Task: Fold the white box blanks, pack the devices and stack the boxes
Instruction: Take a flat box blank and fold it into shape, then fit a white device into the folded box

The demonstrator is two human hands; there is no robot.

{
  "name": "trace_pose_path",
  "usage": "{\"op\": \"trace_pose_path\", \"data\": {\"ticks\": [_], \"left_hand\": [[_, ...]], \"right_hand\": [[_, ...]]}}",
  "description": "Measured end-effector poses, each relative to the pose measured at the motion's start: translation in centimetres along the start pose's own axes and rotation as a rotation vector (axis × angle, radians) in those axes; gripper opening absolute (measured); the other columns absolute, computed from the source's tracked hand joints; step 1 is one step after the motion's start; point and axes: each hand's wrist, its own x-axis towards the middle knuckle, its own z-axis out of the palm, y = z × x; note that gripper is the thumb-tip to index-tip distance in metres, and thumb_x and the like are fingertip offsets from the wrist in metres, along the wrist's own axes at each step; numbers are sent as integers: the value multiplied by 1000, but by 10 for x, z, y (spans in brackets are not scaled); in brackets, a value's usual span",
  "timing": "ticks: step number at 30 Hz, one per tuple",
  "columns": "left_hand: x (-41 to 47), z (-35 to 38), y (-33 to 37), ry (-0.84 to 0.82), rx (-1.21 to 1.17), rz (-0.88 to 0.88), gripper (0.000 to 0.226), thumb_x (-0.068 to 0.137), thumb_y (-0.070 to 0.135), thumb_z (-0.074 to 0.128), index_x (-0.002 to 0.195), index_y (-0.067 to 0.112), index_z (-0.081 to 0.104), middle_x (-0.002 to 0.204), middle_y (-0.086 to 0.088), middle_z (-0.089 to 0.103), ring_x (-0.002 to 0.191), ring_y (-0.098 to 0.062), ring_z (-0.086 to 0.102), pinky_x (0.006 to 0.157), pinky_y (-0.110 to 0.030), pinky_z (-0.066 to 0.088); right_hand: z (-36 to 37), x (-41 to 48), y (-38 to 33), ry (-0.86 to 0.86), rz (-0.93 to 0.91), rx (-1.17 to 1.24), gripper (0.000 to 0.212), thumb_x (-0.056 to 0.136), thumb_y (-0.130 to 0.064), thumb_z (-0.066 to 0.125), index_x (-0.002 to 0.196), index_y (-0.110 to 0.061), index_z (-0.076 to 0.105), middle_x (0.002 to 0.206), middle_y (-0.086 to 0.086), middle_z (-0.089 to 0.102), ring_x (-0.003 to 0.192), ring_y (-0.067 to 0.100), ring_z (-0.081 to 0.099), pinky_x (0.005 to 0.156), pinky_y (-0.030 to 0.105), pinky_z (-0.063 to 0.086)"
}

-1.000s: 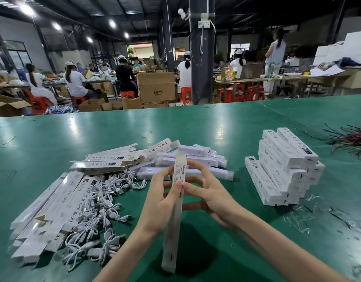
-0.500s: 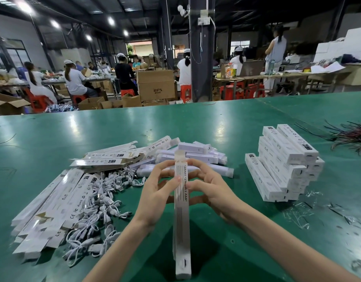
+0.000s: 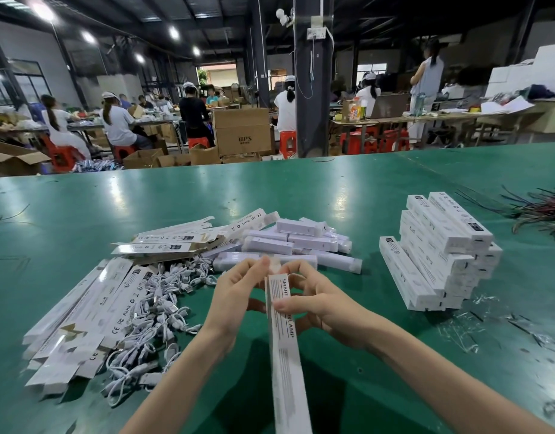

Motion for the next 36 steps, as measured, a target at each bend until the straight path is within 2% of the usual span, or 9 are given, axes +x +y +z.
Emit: {"op": "trace_pose_path", "data": {"ticks": [3,5,7,9,13,20,25,31,36], "left_hand": [[3,-3,2,63,-70,-42,19,72,35,69,74,16,67,78,-7,73,71,-16,69,54,-26,54],[4,-4,1,92,-118,-79,35,63,36,75,87,13,62,84,-4,74,76,-16,71,55,-26,54],[4,-4,1,91,-149,-126,41,60,37,77,92,14,67,92,-7,75,79,-15,71,56,-25,55],[3,-4,2,61,-186,-175,35,58,39,78,85,17,76,93,-9,75,78,-13,71,56,-25,55],[5,-6,3,46,-240,-259,27,63,33,76,81,13,78,93,-11,75,79,-15,71,57,-26,57],[6,-8,4,23,-267,-406,18,59,16,76,74,9,70,81,-12,73,72,-16,69,57,-26,57],[6,-10,3,18,-256,-394,23,59,15,76,77,5,65,81,-13,72,73,-18,70,59,-27,58],[5,-11,2,-26,-222,-326,23,57,24,78,69,10,65,83,-12,72,73,-17,69,61,-27,57],[2,-7,0,-56,-93,-175,17,63,19,77,61,10,63,80,-14,72,72,-20,68,65,-32,58]], "right_hand": [[1,1,-1,11,17,-34,38,74,-11,68,106,-19,49,91,-1,64,80,17,64,64,36,53],[-2,1,-2,33,23,-61,36,73,-12,68,103,-18,50,95,4,63,80,23,65,65,37,53],[-5,2,-4,44,20,-85,36,73,-12,68,104,-15,50,100,10,62,93,38,66,69,39,52],[-7,2,-4,41,14,-100,37,73,-11,68,106,-13,50,100,11,61,102,42,63,73,42,51],[-11,1,-9,35,3,-169,41,73,-13,68,111,-16,52,97,15,55,84,27,63,74,41,50],[-12,0,-9,-14,-2,-213,41,74,-14,69,106,-21,45,88,10,56,66,17,58,56,29,42],[-13,-1,-8,-9,5,-231,44,73,-15,71,107,-18,43,87,10,59,65,18,58,53,27,41],[-16,1,-8,6,17,-205,52,70,-15,72,112,-32,47,88,11,54,64,18,55,52,25,39],[-18,1,-7,-7,-3,-222,32,73,-18,73,99,-28,58,73,-1,61,66,23,51,53,29,37]]}}
